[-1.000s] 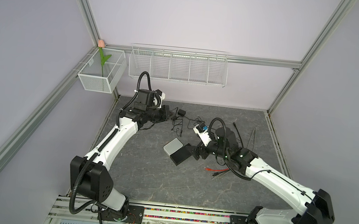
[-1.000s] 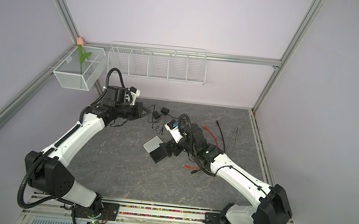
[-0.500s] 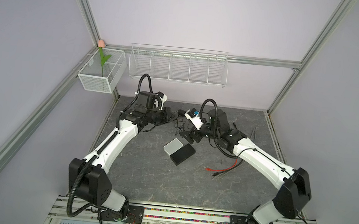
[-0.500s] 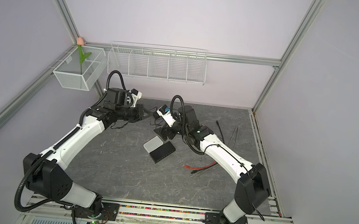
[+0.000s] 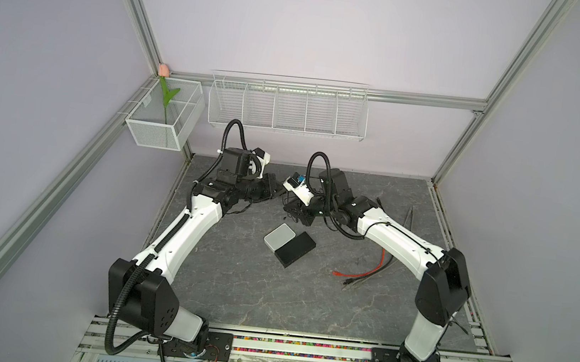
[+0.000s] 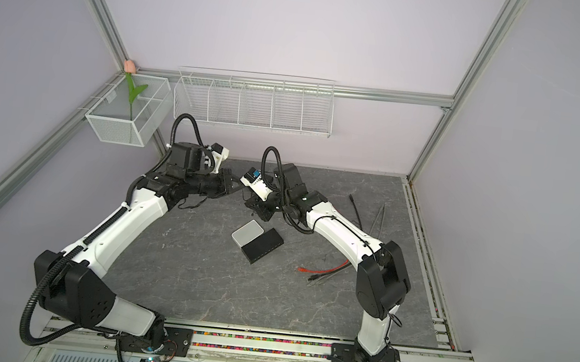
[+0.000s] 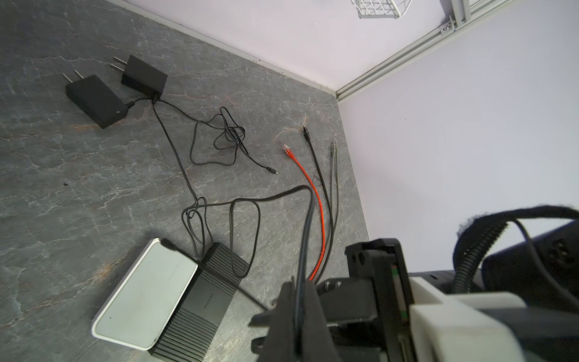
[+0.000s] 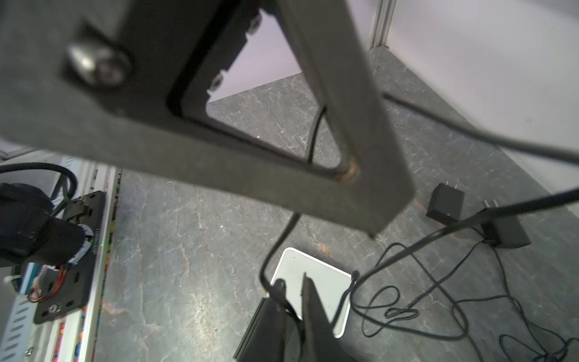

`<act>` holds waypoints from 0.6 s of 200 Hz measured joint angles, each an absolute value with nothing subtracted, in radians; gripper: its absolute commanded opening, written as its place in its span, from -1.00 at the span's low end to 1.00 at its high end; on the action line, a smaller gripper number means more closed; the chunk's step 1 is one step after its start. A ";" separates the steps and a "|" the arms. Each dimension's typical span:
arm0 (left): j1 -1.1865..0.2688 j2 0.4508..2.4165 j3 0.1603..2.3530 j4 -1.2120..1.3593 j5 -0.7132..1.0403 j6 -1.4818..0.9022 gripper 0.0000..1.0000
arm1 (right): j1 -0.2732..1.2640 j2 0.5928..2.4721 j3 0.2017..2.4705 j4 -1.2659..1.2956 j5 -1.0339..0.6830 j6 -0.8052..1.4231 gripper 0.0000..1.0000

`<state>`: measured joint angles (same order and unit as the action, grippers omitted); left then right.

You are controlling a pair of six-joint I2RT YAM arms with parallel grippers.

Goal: Insert the plug into the switch port

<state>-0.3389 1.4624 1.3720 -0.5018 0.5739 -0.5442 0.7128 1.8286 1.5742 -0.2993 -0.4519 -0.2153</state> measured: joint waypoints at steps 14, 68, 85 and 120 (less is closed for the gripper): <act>-0.339 1.462 1.372 -0.502 0.574 -0.543 -0.85 | 0.709 1.828 1.574 -0.306 -0.465 -0.199 -0.87; -0.339 1.437 1.362 -0.488 0.577 -0.527 0.99 | 0.602 1.806 1.576 -0.318 -0.595 -0.018 -0.87; -0.339 1.388 1.337 -0.477 0.565 -0.516 0.99 | 0.562 1.787 1.572 -0.293 -0.636 0.073 -0.87; -0.339 1.256 1.224 -0.374 0.575 -0.508 0.93 | 0.532 1.733 1.563 -0.244 -0.669 0.247 -0.87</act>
<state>-0.3389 1.2560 1.2236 -0.3737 0.5751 -0.5079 0.5316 1.7329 1.5635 -0.2436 -0.6689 0.2474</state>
